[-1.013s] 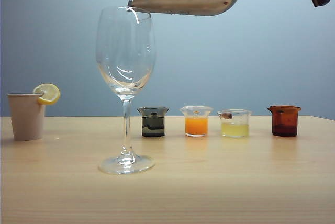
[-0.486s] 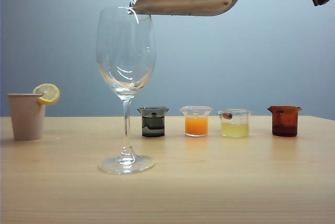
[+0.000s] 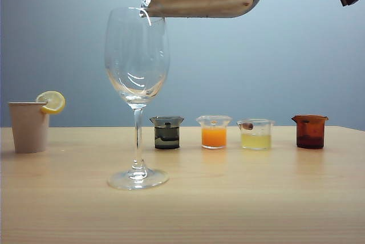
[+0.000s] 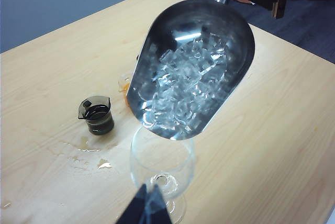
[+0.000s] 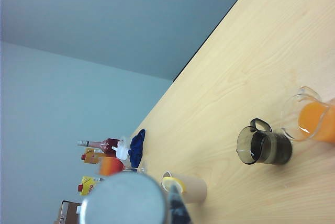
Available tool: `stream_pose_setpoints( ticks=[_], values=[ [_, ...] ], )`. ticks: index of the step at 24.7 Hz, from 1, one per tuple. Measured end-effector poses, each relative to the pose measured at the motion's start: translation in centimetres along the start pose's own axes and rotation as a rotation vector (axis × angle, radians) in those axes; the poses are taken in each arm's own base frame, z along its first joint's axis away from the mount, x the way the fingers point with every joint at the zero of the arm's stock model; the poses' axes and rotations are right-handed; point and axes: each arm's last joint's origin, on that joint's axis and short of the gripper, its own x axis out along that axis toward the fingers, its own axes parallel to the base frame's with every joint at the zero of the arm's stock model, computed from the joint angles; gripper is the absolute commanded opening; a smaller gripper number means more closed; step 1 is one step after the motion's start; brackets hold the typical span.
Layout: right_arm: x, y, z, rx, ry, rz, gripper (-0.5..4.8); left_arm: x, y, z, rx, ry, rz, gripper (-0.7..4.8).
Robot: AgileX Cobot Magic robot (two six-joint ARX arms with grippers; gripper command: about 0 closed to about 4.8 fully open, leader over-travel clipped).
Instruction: Pick up the ice scoop on the desk filled with ice cubes, pour the ice into the goblet, and finally put the scoop back on the table.
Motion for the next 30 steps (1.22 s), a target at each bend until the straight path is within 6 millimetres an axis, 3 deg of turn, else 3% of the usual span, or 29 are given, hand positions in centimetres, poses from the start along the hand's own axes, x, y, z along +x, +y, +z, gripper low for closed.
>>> stream_pose_setpoints(
  ticks=[30],
  values=[
    [-0.03, 0.51, 0.08, -0.043, -0.017, 0.014, -0.05, -0.01, 0.0, 0.0, 0.0, 0.0, 0.0, -0.05]
  ],
)
